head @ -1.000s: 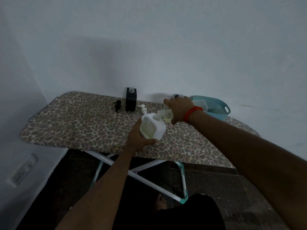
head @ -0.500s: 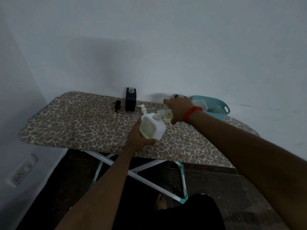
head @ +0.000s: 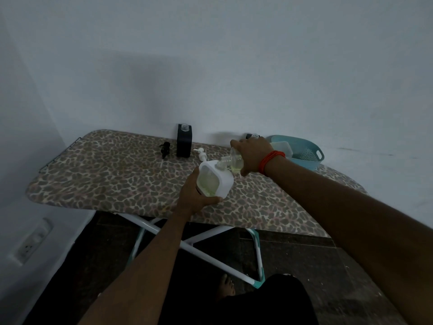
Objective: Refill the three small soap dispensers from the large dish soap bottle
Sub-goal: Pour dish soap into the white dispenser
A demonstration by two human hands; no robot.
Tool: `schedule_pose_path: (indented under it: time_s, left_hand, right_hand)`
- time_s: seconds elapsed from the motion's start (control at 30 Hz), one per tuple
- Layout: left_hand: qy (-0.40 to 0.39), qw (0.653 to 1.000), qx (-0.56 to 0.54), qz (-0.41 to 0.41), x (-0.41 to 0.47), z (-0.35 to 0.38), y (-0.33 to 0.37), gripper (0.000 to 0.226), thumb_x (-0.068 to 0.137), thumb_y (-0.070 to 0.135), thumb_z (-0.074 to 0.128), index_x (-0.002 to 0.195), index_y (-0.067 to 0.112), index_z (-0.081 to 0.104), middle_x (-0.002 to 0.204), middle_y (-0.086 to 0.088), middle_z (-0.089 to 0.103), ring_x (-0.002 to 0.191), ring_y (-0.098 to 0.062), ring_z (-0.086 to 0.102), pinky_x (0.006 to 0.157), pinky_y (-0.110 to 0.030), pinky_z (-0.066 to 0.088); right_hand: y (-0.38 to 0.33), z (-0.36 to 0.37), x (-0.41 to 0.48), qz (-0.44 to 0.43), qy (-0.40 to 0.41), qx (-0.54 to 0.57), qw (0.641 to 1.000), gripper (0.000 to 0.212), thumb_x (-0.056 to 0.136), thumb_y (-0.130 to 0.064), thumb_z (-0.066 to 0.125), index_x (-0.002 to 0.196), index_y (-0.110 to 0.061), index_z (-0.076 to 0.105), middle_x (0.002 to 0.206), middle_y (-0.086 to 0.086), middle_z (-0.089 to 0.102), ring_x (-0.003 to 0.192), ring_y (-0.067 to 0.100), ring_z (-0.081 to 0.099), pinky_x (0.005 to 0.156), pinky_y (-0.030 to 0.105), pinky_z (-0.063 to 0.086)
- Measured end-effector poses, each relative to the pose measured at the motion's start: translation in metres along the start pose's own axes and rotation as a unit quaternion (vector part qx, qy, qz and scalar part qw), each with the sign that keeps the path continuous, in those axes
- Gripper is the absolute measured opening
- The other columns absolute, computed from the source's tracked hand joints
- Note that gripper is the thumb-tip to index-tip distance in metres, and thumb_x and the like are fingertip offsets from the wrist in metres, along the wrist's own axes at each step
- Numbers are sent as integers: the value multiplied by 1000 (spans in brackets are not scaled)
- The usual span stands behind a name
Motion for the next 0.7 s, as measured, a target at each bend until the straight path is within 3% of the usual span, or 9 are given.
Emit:
schedule_pose_path:
  time_s: [0.3, 0.7]
  left_hand:
    - [0, 1000, -10, 5, -2, -1, 2, 139, 44, 60, 86, 160, 16, 24, 161, -6, 38, 146, -26, 40, 114, -54, 40]
    - [7, 1000, 5, -4, -2, -1, -1, 128, 60, 32, 99, 161, 15, 23, 162, -6, 36, 147, -26, 38, 115, -54, 39]
  right_hand:
    - [0, 0, 0, 1, 0, -4, 1000, 91, 59, -53, 87, 132, -24, 40, 117, 5, 65, 103, 29, 63, 87, 46, 48]
    - [0, 1, 0, 0, 0, -8, 1000, 92, 59, -54, 86, 134, -25, 40, 120, 5, 64, 106, 30, 62, 89, 46, 47]
Point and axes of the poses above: each hand's wrist, its own x-axis towards the middle knuckle, its own z-axis out of the palm, y = z × x, the point moved 10 cm from there along x, towards the middle knuckle
